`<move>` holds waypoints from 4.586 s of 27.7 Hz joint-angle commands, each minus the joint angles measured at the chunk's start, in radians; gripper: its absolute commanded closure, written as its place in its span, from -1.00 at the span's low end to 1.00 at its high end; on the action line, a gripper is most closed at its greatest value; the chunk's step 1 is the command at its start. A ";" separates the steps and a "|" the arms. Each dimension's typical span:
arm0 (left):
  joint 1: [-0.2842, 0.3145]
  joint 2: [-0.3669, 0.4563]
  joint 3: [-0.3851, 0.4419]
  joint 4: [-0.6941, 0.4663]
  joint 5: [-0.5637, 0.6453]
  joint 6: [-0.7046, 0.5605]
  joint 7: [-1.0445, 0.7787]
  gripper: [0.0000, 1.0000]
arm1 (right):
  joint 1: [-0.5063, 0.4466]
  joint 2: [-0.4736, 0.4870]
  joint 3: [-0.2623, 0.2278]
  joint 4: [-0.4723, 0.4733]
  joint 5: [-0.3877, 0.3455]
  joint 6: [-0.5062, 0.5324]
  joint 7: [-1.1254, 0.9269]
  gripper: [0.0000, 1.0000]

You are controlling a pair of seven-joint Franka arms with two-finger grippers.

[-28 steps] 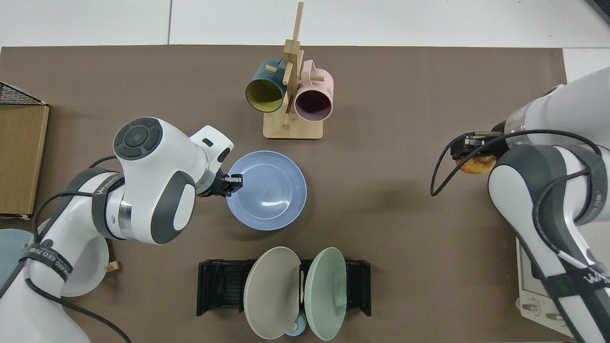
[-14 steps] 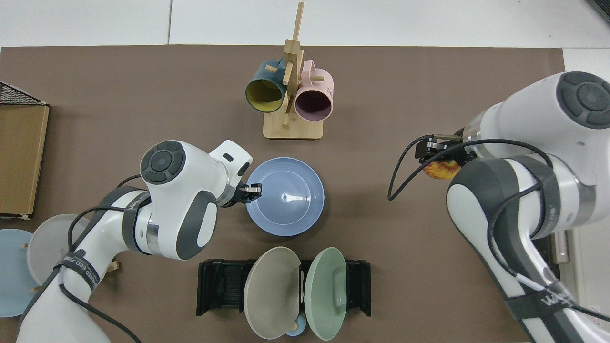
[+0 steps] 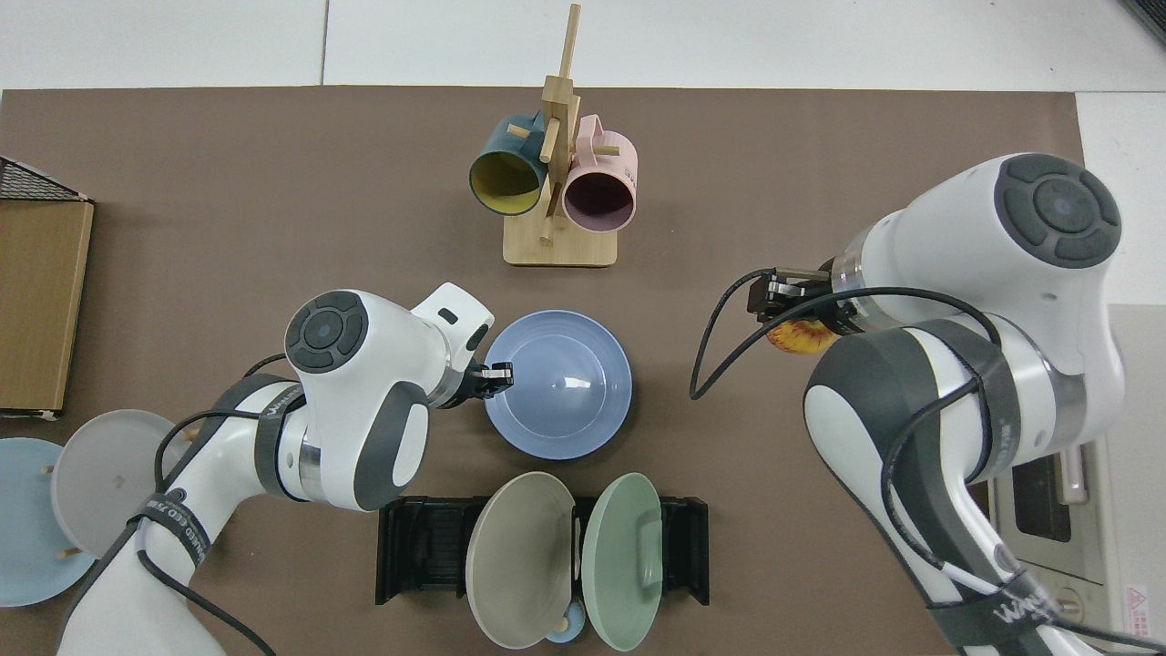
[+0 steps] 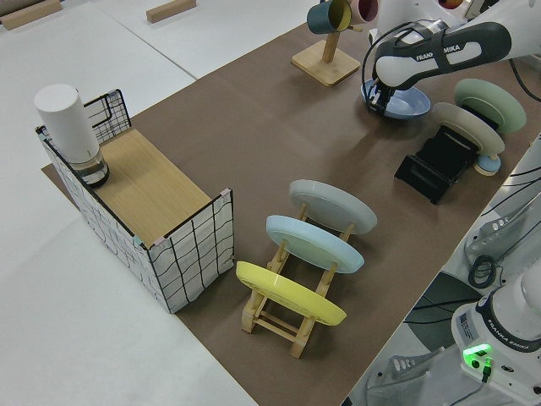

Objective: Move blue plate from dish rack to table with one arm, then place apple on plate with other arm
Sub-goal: 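Lower the blue plate onto the table while the right gripper lifts the apple, then open the left gripper and withdraw it from the blue plate, then carry the apple over the blue plate with the right gripper, then lower the apple onto the plate and open the right gripper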

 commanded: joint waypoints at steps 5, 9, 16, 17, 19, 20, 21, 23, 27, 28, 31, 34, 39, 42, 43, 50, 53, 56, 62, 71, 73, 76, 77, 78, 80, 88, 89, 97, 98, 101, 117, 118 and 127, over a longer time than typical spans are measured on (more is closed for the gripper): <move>-0.048 -0.035 0.000 -0.085 -0.030 0.102 -0.015 1.00 | 0.001 -0.042 -0.005 -0.059 0.082 0.070 -0.017 1.00; -0.053 -0.032 0.000 -0.093 -0.030 0.113 -0.015 1.00 | -0.005 -0.063 -0.005 -0.102 0.088 0.099 -0.044 1.00; -0.046 -0.024 0.000 -0.081 -0.024 0.110 0.012 -0.21 | 0.008 -0.129 -0.005 -0.239 0.134 0.274 -0.035 1.00; -0.043 -0.022 0.002 -0.076 -0.021 0.108 0.014 -0.46 | 0.009 -0.143 -0.005 -0.266 0.134 0.303 -0.035 1.00; -0.039 -0.018 0.002 -0.058 -0.013 0.093 0.011 -1.00 | 0.009 -0.155 -0.003 -0.291 0.133 0.325 -0.037 1.00; -0.039 -0.016 0.003 -0.052 -0.012 0.084 0.011 -1.00 | 0.009 -0.155 -0.003 -0.293 0.133 0.330 -0.037 1.00; -0.039 -0.016 0.006 -0.047 -0.009 0.067 0.011 -1.00 | 0.011 -0.155 -0.003 -0.293 0.133 0.334 -0.035 1.00; -0.039 -0.025 0.015 -0.024 0.022 0.018 0.009 -1.00 | 0.029 -0.155 -0.005 -0.293 0.134 0.337 -0.030 1.00; -0.034 -0.045 0.054 0.057 0.145 -0.117 -0.024 -1.00 | 0.034 -0.157 -0.005 -0.294 0.134 0.334 -0.024 1.00; -0.034 -0.056 0.061 0.069 0.166 -0.143 -0.035 -1.00 | 0.035 -0.158 -0.005 -0.296 0.134 0.331 -0.024 1.00; -0.033 -0.108 0.097 0.095 0.206 -0.217 -0.043 -1.00 | 0.043 -0.165 -0.005 -0.300 0.134 0.327 -0.018 1.00; -0.031 -0.174 0.150 0.135 0.219 -0.313 -0.035 -1.00 | 0.049 -0.178 -0.005 -0.320 0.134 0.326 -0.018 1.00; -0.025 -0.210 0.238 0.304 0.264 -0.554 0.018 -1.00 | 0.050 -0.178 -0.005 -0.326 0.134 0.328 -0.011 1.00; 0.010 -0.213 0.253 0.381 0.275 -0.640 0.064 -1.00 | 0.070 -0.174 -0.003 -0.323 0.134 0.339 0.034 1.00; 0.033 -0.214 0.249 0.402 0.275 -0.665 0.074 -1.00 | 0.089 -0.169 -0.005 -0.322 0.134 0.340 0.048 1.00; 0.130 -0.234 0.236 0.502 0.375 -0.774 0.127 -1.00 | 0.205 -0.128 -0.006 -0.281 0.105 0.379 0.146 1.00; 0.174 -0.233 0.221 0.553 0.377 -0.811 0.166 -1.00 | 0.253 -0.065 -0.006 -0.207 0.064 0.362 0.216 1.00; 0.229 -0.231 0.178 0.588 0.378 -0.838 0.172 -1.00 | 0.299 0.002 -0.005 -0.140 0.018 0.336 0.282 1.00; 0.461 -0.220 -0.079 0.631 0.380 -0.863 0.164 -1.00 | 0.379 0.128 -0.006 -0.078 0.015 0.336 0.305 1.00; 0.563 -0.223 -0.153 0.570 0.357 -0.820 0.177 -1.00 | 0.422 0.253 -0.005 -0.073 0.010 0.369 0.307 1.00; 0.560 -0.222 -0.127 0.570 0.355 -0.823 0.195 -1.00 | 0.419 0.263 -0.003 -0.078 0.018 0.371 0.304 1.00; 0.556 -0.222 -0.094 0.570 0.325 -0.825 0.218 -1.00 | 0.420 0.280 -0.003 -0.092 0.027 0.388 0.298 1.00; 0.556 -0.220 -0.084 0.573 0.317 -0.820 0.223 -1.00 | 0.422 0.282 -0.003 -0.101 0.027 0.395 0.292 1.00; 0.555 -0.220 -0.080 0.574 0.315 -0.818 0.224 -1.00 | 0.420 0.280 -0.003 -0.106 0.027 0.397 0.286 0.69; 0.547 -0.219 -0.075 0.574 0.315 -0.815 0.224 -1.00 | 0.417 0.280 -0.005 -0.103 0.028 0.391 0.282 -0.99; 0.396 -0.223 0.083 0.571 0.317 -0.808 0.227 -1.00 | 0.391 0.236 -0.015 -0.021 0.036 0.271 0.278 -1.00; 0.370 -0.228 0.104 0.570 0.318 -0.809 0.226 -1.00 | 0.386 0.222 -0.018 -0.012 0.036 0.261 0.278 -1.00; 0.351 -0.233 0.104 0.562 0.315 -0.826 0.213 -1.00 | 0.272 0.043 -0.028 -0.004 0.019 0.127 0.172 -1.00; 0.349 -0.233 0.104 0.560 0.315 -0.826 0.213 -1.00 | 0.250 0.024 -0.028 -0.004 0.019 0.107 0.145 -1.00; 0.349 -0.234 0.103 0.562 0.315 -0.825 0.218 -1.00 | 0.180 -0.017 -0.026 -0.009 0.019 0.072 0.071 -1.00; 0.349 -0.234 0.100 0.571 0.318 -0.822 0.213 -1.00 | -0.210 -0.152 -0.026 -0.046 0.018 -0.094 -0.418 -1.00; 0.349 -0.236 0.100 0.573 0.318 -0.822 0.213 -1.00 | -0.230 -0.161 -0.026 -0.049 0.018 -0.107 -0.446 -1.00; 0.362 -0.240 0.104 0.573 0.321 -0.823 0.213 -1.00 | -0.249 -0.180 -0.023 0.039 -0.024 -0.186 -0.477 -1.00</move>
